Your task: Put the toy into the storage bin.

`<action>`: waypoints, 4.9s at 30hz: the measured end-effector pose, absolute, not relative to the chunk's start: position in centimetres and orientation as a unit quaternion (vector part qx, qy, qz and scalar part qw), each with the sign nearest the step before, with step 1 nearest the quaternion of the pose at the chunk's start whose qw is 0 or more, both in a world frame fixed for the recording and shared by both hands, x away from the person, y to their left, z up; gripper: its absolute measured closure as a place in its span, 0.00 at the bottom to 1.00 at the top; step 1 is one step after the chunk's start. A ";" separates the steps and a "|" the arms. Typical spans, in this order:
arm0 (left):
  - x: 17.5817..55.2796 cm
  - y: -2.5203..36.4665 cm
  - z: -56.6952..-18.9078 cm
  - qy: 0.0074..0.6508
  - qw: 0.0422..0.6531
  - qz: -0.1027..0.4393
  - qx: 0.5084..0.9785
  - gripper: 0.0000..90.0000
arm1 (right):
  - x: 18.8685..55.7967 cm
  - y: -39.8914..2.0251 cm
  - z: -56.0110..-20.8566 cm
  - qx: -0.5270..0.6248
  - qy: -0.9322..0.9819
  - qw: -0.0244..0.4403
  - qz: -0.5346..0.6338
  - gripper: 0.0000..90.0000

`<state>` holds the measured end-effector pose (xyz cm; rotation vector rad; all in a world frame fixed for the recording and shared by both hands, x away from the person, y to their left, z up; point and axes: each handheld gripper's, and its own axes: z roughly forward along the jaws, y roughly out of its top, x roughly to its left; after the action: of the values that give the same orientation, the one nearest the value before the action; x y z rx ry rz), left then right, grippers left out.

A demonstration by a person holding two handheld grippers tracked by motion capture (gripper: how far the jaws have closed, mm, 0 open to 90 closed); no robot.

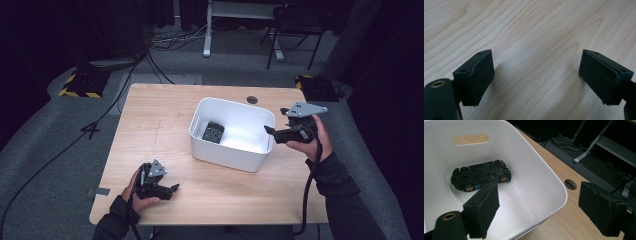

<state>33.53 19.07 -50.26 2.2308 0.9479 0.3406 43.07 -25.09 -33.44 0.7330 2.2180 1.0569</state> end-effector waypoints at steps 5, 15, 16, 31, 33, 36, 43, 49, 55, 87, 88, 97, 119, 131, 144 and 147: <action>33.5 19.1 -50.3 0.364 0.340 0.131 0.857 0.15 | 42.6 -25.6 -33.4 0.273 0.828 0.291 0.393 0.19; 33.5 19.1 -50.3 0.364 0.340 0.131 0.857 0.15 | 41.6 -27.2 -33.7 0.284 0.821 0.293 0.400 0.19; 33.5 19.1 -50.3 0.364 0.341 0.131 0.857 0.15 | 41.6 -27.4 -33.8 0.284 0.821 0.293 0.399 0.19; 33.5 19.1 -50.3 0.364 0.340 0.131 0.857 0.15 | 40.5 -28.6 -35.2 0.282 0.827 0.290 0.389 0.19; 33.5 19.0 -50.3 0.365 0.342 0.130 0.856 0.15 | 40.3 -28.7 -35.5 0.280 0.830 0.291 0.386 0.19; 33.5 19.1 -50.3 0.364 0.340 0.130 0.857 0.15 | 40.1 -28.9 -36.0 0.282 0.831 0.289 0.383 0.19; 33.5 19.1 -50.3 0.364 0.340 0.131 0.857 0.15 | 39.6 -29.3 -37.2 0.283 0.836 0.288 0.373 0.19; 33.5 19.0 -50.3 0.366 0.340 0.131 0.857 0.15 | 39.1 -29.7 -38.4 0.283 0.837 0.286 0.370 0.19; 33.5 19.0 -50.3 0.366 0.340 0.132 0.856 0.15 | 38.6 -30.2 -39.4 0.285 0.842 0.281 0.363 0.19; 33.5 19.0 -50.3 0.367 0.340 0.131 0.856 0.15 | 36.0 -34.1 -46.2 0.312 0.859 0.238 0.328 0.19; 33.5 19.0 -50.2 0.367 0.339 0.132 0.856 0.15 | 35.8 -34.3 -46.4 0.316 0.858 0.235 0.329 0.19; 33.5 19.0 -50.3 0.367 0.340 0.131 0.856 0.15 | 34.7 -36.0 -48.0 0.337 0.856 0.213 0.330 0.19; 33.5 19.0 -50.3 0.366 0.341 0.130 0.856 0.15 | 33.2 -39.6 -50.3 0.387 0.828 0.177 0.366 0.18; 33.5 19.0 -50.3 0.367 0.339 0.131 0.856 0.14 | 33.2 -39.6 -50.4 0.389 0.827 0.177 0.366 0.18; 33.5 19.0 -50.3 0.369 0.340 0.131 0.855 0.14 | 33.2 -39.6 -50.4 0.391 0.825 0.179 0.366 0.18; 33.5 19.0 -50.3 0.369 0.340 0.130 0.855 0.14 | 33.2 -39.6 -50.4 0.391 0.825 0.179 0.366 0.18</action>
<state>33.51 19.00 -50.28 2.2262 0.9603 0.3386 33.19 -39.57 -50.37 1.1064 2.3327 1.0351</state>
